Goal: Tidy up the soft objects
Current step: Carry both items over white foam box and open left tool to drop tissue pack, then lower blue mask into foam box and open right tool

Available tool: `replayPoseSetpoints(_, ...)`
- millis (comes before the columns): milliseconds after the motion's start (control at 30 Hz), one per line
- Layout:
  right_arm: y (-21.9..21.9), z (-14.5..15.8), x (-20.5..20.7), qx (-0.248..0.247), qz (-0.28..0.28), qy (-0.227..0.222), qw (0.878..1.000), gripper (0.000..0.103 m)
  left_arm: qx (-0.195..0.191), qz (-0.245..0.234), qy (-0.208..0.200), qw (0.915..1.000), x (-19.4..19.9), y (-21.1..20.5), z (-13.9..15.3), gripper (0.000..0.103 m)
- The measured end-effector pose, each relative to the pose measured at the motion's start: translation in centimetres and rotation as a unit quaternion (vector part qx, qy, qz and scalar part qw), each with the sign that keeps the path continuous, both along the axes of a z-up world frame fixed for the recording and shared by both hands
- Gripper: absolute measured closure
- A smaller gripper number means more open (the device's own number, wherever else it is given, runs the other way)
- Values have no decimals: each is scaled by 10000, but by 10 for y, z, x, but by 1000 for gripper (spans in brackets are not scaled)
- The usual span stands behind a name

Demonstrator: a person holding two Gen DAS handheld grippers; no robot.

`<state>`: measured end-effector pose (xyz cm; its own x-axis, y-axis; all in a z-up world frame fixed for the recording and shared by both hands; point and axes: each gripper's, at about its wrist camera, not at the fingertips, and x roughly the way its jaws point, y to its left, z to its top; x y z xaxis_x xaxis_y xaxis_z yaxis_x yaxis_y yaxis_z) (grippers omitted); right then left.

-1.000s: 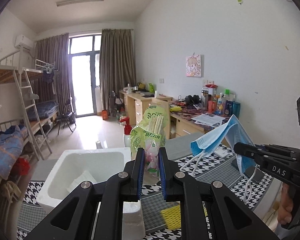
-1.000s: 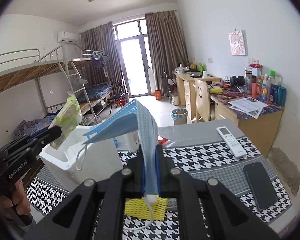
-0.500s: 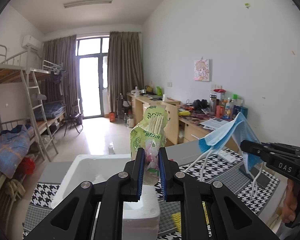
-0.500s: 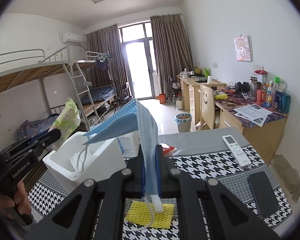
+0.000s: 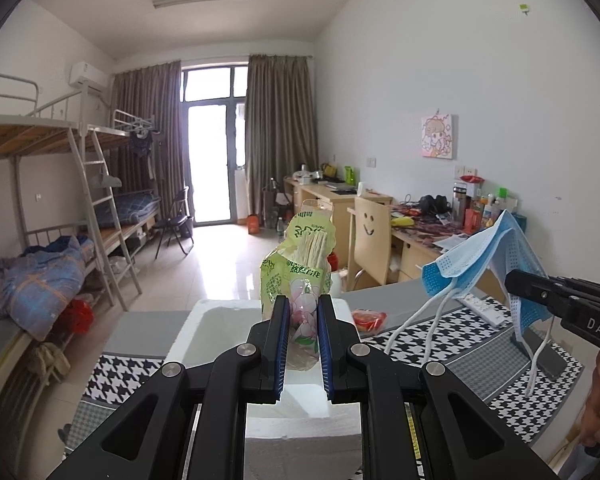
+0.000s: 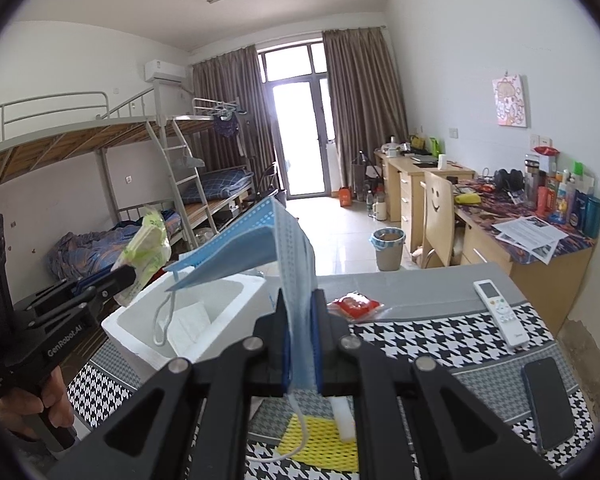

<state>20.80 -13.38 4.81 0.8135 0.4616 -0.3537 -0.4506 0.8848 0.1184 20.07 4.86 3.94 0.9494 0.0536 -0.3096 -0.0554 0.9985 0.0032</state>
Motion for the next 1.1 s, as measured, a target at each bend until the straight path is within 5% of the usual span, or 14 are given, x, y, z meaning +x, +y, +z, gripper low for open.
replayPoseSetpoints(400, 23, -3, 7, -22, 124, 77, 9999, 91, 50, 167, 247, 9995, 12, 15, -10, 83)
replayPoseSetpoints(533, 27, -3, 8, -60, 111, 78, 9999, 91, -70, 142, 241, 9996, 13, 24, -12, 37)
replayPoseSetpoints(633, 29, -3, 9, -67, 116, 88, 9999, 91, -88, 198, 217, 9995, 11, 29, -12, 34)
replayPoseSetpoints(767, 38, -3, 10, -108, 157, 101, 9998, 91, -172, 315, 180, 9992, 8, 35, -11, 17)
replayPoseSetpoints(1100, 61, -2, 14, -222, 359, 136, 9990, 91, -154, 649, -21, 9978, -11, 59, -8, 5)
